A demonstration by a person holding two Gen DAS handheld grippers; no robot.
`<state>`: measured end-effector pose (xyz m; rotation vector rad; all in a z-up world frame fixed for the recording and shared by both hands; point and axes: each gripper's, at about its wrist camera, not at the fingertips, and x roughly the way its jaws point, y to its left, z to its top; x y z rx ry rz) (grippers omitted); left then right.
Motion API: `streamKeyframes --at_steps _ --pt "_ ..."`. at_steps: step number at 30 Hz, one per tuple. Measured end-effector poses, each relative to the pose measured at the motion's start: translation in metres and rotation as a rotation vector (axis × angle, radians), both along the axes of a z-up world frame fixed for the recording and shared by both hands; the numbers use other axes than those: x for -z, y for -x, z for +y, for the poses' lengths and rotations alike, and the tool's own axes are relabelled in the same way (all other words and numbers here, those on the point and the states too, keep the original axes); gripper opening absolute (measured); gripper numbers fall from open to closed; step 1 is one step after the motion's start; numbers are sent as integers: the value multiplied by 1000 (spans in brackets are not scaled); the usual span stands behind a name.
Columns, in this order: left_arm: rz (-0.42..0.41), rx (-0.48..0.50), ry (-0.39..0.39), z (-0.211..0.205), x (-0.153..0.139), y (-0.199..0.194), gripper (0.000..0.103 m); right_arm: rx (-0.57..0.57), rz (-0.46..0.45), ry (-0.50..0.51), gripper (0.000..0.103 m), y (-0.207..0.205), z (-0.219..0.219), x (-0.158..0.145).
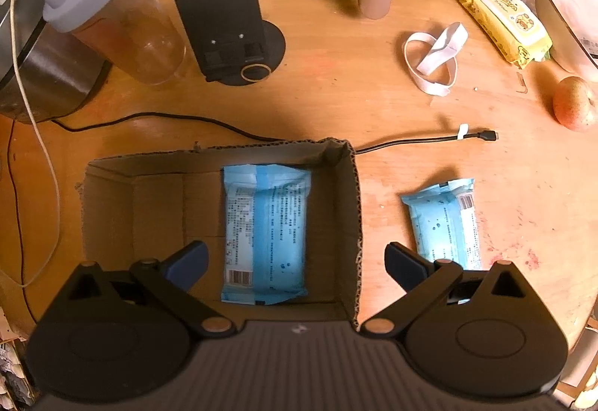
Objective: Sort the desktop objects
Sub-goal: 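Raise the open right gripper out of the box, then move the right gripper over the smaller blue packet on the table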
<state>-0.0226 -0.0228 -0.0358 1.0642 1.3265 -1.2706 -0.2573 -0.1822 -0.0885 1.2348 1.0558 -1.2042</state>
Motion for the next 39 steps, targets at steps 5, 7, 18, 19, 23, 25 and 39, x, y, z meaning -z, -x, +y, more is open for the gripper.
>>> streamKeyframes --at_steps 5,7,18,19,23,25,39 --pt "-5 2 -3 0 0 5 103 3 -1 -1 103 5 1 0" --pt "-5 4 -4 0 0 7 103 5 -2 0 103 8 1 0" --pt "-10 8 -6 -1 1 19 103 17 -4 -2 103 22 3 1" --pt "-10 8 -5 -1 1 20 103 18 -4 -3 103 23 3 2" --pt "-10 10 -5 -1 2 24 103 22 -4 -5 103 28 3 2" --pt "-11 11 -5 -1 2 26 103 25 -4 -6 103 31 3 3" --pt "-16 17 -3 -1 2 38 103 44 -5 -13 103 53 5 6"
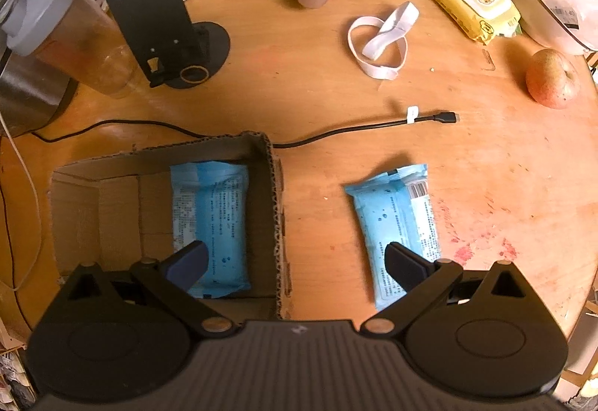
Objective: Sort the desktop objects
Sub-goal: 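Move the right gripper over the smaller blue packet on the table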
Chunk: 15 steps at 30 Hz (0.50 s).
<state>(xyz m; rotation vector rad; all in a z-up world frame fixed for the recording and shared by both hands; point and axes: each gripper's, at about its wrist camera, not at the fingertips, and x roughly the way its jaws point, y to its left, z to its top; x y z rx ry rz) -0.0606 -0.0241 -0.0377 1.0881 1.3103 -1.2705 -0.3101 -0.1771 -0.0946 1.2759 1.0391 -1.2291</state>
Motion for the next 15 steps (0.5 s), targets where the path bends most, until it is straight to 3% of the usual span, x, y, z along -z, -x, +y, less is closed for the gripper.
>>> streamKeyframes --at_steps 15 --pt "-6 10 -2 0 0 16 103 13 -2 -2 103 22 2 3"
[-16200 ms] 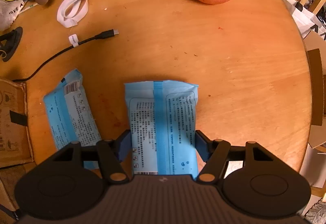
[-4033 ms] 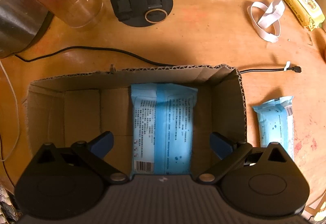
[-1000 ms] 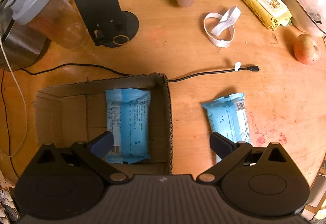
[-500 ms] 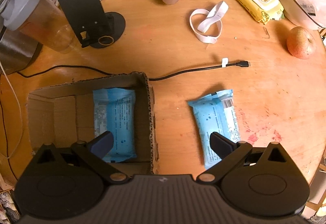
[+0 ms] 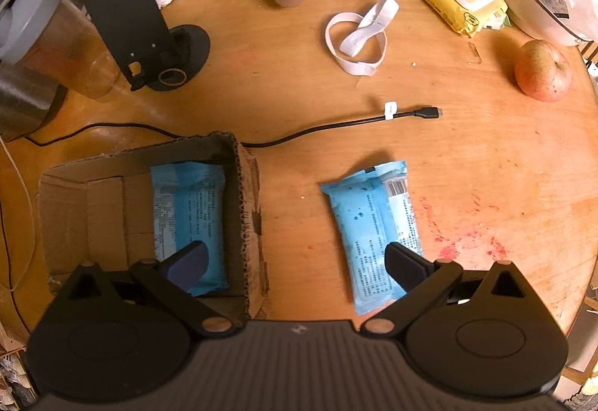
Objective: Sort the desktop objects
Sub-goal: 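Move the right gripper over the smaller blue packet on the table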
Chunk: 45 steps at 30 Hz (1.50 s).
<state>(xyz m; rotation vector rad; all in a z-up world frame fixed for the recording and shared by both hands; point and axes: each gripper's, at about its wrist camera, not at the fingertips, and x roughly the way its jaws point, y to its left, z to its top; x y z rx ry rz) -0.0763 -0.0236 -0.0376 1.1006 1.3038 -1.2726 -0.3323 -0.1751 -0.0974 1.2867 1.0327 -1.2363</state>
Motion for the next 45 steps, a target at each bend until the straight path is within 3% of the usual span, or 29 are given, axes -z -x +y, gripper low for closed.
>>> streamKeyframes --at_steps 45 --pt "-12 23 -19 -4 7 43 103 -44 69 -19 103 51 2 14"
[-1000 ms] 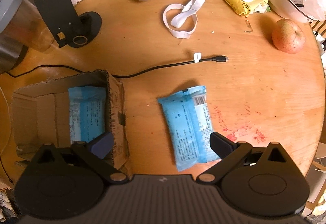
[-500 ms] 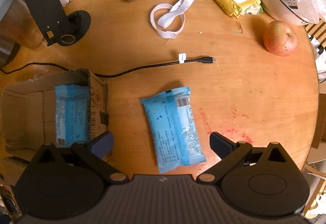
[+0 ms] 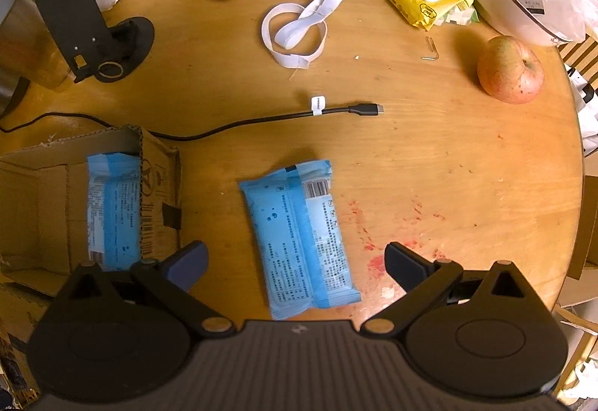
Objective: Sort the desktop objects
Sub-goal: 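Move the right gripper over the smaller blue packet on the table, then close the right gripper on the smaller blue packet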
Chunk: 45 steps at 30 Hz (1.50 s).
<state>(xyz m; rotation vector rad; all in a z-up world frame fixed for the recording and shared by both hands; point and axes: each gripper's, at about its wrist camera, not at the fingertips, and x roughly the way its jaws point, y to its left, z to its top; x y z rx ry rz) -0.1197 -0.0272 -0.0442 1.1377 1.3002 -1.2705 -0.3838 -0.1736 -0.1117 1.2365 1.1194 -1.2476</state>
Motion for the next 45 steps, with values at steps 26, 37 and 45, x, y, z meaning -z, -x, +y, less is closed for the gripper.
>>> streamKeyframes --at_steps 26,37,45 --pt "-8 0 -12 -2 3 9 103 -150 -37 -24 103 -3 -2 34" --pt "-19 -16 -19 0 4 3 103 -158 -29 -16 103 -1 0 69" --pt "-21 -15 -25 0 5 2 103 -166 -14 -13 103 -2 2 83"
